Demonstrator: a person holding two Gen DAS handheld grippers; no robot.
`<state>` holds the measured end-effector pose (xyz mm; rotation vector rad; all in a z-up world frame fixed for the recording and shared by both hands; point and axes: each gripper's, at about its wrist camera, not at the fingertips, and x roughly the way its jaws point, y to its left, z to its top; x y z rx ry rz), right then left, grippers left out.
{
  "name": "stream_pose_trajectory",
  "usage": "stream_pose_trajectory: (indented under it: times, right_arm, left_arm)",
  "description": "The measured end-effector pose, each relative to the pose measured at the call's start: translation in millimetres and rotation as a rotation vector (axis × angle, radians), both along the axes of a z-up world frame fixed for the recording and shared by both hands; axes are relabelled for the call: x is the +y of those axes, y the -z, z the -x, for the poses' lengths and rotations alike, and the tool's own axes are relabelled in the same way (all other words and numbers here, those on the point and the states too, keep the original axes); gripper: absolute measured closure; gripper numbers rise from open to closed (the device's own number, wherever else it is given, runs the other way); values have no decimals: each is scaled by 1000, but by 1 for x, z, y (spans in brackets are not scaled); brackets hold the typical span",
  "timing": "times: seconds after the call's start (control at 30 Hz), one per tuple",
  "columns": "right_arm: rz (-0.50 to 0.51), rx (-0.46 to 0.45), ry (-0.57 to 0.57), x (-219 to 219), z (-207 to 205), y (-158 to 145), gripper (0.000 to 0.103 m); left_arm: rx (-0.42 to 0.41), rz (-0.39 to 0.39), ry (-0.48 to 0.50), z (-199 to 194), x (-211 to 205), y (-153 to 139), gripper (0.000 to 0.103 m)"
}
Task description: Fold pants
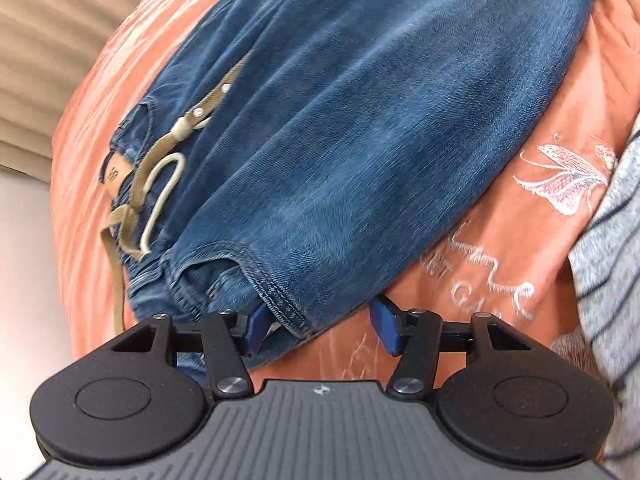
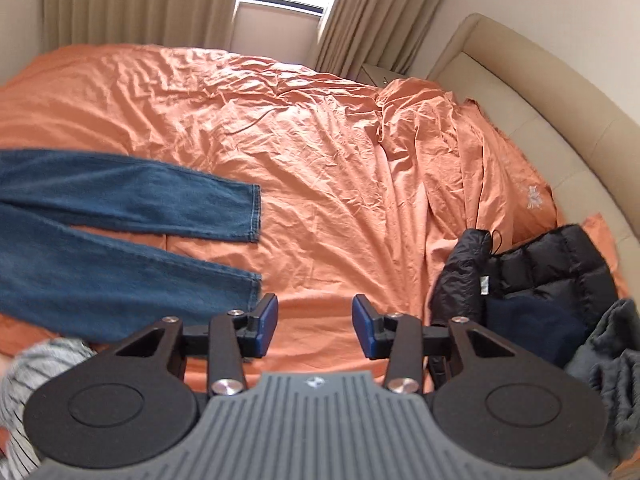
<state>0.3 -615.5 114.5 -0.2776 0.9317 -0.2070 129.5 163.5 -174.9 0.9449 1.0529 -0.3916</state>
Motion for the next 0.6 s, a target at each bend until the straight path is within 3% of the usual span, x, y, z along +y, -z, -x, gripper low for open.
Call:
stream_pose_trajectory:
  times: [0.1,0.17,0.23,0.27,0.33,0.47,0.6]
  right_arm:
    - [39,68,-64,1,7,31,66]
    - [61,83,-112,5,7,58,66]
    - [91,103,-177,13,6,87,69]
    - [111,120,-210,20,3,104,75]
    - [144,138,-284,31,-1,135,84]
    - [256,161,-454,59,-17,197,88]
    - [370,175,-615,79,-29,247,90]
  left_arm:
    - [4,0,-25,-4,-6,3,48]
    - [4,35,-55,-5,-6,-3,70]
    - [-35,61,-88,-6,-5,-12,79]
    - [-62,80,-109,-5,-7,-18,82]
    - [-125,121,-161,-5,-9,-32,85]
    - [-223,213,-272,-9,-12,-60,87]
    - [-260,243,-359,-16,-18,-76,88]
